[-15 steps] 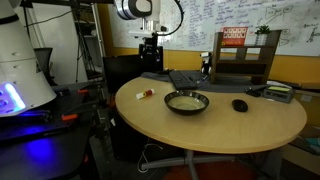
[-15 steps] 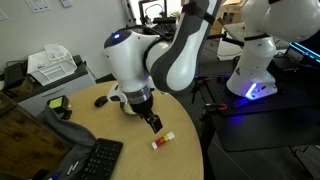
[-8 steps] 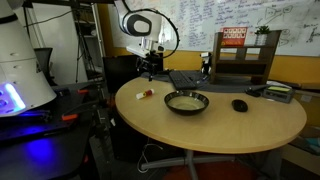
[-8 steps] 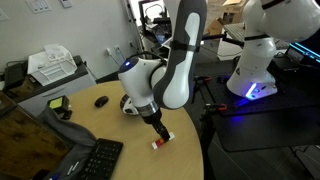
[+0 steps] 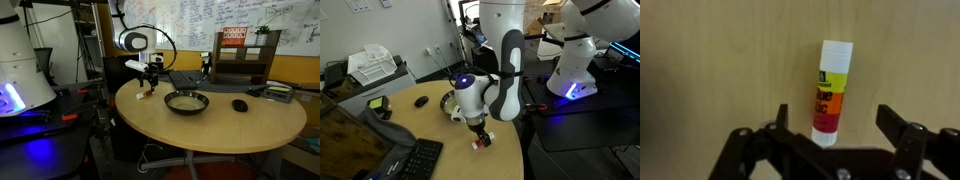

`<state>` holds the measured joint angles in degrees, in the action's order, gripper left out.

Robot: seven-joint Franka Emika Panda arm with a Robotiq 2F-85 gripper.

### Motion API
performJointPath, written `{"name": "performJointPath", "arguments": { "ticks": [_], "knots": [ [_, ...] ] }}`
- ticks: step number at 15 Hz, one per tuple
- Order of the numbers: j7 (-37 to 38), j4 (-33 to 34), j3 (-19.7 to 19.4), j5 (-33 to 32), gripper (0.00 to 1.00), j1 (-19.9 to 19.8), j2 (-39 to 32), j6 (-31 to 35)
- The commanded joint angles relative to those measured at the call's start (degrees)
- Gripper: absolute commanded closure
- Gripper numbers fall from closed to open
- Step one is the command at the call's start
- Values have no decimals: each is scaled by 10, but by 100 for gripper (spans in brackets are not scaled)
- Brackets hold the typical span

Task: Pick up the object and put it in the bowl

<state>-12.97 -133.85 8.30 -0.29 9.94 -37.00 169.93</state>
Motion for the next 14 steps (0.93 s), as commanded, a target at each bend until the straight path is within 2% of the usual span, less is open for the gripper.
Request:
{"name": "performJointPath", "arguments": {
  "ticks": [1, 5, 6, 8, 10, 11, 12, 13, 14],
  "knots": [
    [60, 8, -48, -41, 28, 53, -2, 0],
    [61, 29, -29, -50, 59, 46, -17, -8],
    [61, 35, -29, -51, 65, 49, -22, -11],
    [71, 48, -39, -53, 68, 63, -32, -21],
    [82, 57, -56, -56, 67, 78, -40, -25],
    [82, 60, -59, -57, 57, 80, -42, -24],
    [88, 63, -63, -58, 56, 84, -44, -26],
    [88, 67, -65, -60, 46, 86, -49, -27],
    [87, 71, -67, -61, 43, 89, -56, -27]
  ]
}}
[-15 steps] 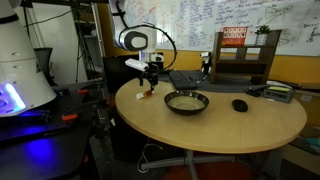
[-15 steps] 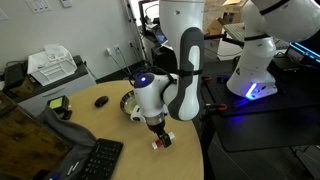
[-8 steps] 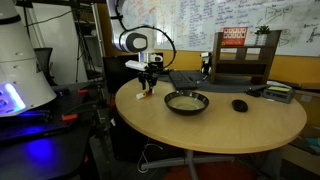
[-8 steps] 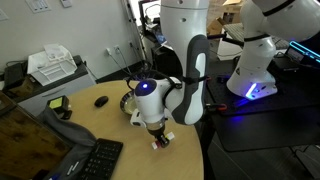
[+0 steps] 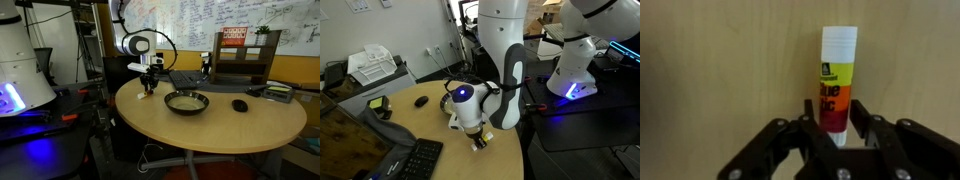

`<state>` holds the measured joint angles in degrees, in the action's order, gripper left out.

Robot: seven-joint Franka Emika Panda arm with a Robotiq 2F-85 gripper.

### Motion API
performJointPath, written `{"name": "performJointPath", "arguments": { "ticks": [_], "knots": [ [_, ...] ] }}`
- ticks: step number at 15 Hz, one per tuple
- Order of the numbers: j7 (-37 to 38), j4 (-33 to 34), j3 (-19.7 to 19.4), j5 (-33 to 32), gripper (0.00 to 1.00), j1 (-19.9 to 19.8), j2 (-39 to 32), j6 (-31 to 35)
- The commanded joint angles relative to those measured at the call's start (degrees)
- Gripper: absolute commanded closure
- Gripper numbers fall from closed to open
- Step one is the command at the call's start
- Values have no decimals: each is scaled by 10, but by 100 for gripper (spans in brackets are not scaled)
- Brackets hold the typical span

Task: Pick up the object and put it in the bowl

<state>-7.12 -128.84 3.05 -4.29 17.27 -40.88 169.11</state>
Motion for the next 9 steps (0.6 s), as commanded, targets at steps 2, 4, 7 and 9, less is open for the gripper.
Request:
{"name": "performJointPath", "arguments": {
  "ticks": [2, 4, 7, 9],
  "knots": [
    [28, 30, -16, -23, 37, 19, -29, -21],
    [34, 34, -20, -23, 64, 25, -33, -16],
    [51, 16, -43, -28, 79, 45, -2, -8],
    [60, 3, -57, -36, 92, 48, 19, 2]
  ]
}}
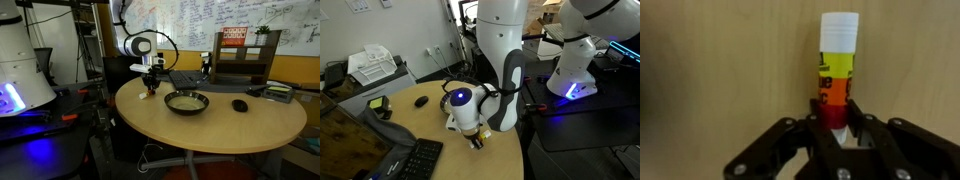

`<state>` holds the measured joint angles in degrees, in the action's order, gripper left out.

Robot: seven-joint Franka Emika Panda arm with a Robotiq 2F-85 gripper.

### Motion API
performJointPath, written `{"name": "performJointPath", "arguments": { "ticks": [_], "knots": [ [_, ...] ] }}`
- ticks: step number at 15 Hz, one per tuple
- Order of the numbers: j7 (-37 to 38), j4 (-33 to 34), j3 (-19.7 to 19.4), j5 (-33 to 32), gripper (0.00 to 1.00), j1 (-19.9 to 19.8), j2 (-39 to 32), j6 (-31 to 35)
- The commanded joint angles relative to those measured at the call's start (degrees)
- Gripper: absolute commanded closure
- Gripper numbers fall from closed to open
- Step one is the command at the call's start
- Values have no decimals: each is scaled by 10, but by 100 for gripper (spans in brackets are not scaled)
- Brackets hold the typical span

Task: Pick up the object and put it in the bowl

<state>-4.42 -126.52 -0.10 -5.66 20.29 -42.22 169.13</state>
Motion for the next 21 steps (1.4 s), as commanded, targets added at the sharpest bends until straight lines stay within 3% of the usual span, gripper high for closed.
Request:
{"name": "performJointPath", "arguments": {
  "ticks": [1, 4, 6, 10, 15, 17, 21],
  "knots": [
    [42, -24, -42, -29, 92, 28, 44, -4],
    [53, -39, -69, -40, 92, 26, 77, 11],
    [70, -45, -108, -60, 92, 43, 94, 26],
    [112, -27, -226, -144, 92, 110, 93, 34],
    [226, 9, -357, -192, 92, 208, 55, 3],
    [253, 27, -383, -189, 92, 235, 26, -25],
    [279, 48, -371, -179, 92, 235, -12, -83]
  ]
}}
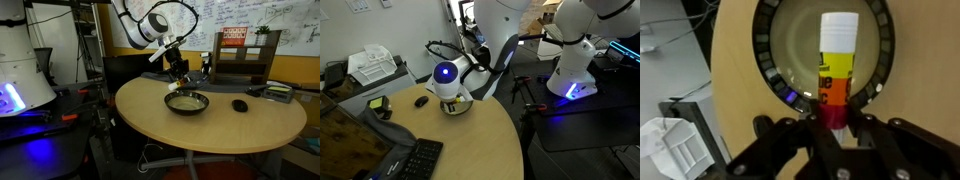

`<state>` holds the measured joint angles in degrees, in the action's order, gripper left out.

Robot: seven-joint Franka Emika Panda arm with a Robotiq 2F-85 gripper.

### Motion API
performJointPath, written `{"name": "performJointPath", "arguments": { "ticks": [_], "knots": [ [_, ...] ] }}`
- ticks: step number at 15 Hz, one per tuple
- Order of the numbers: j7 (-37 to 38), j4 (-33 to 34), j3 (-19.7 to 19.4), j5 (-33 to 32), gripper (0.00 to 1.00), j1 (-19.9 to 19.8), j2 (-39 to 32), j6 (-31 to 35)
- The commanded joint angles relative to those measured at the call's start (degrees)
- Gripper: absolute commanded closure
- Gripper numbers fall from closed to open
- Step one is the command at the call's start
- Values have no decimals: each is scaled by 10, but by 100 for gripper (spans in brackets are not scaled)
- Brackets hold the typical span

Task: Pick up the object and put it in the bowl

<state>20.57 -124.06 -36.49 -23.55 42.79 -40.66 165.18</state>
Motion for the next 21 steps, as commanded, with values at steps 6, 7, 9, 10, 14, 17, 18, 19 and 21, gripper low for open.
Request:
{"name": "performJointPath", "arguments": {
  "ticks": [6, 7, 9, 10, 14, 17, 18, 19, 21],
  "knots": [
    [63, 61, 3, 0, 92, -7, -74, -88],
    [62, 66, 7, 2, 92, -14, -77, -91],
    [65, 77, 10, 6, 42, -23, -82, -103],
    [70, 78, 8, 4, 40, -20, -80, -107],
    [114, 53, -7, -3, 12, 12, -31, -104],
    [122, 35, 5, -1, 0, 27, 31, -153],
    [130, 32, 8, -9, 0, 38, 55, -198],
    [136, 29, 19, -17, 0, 38, 77, -231],
    [146, 27, 51, -34, 0, 27, 115, -294]
  ]
}}
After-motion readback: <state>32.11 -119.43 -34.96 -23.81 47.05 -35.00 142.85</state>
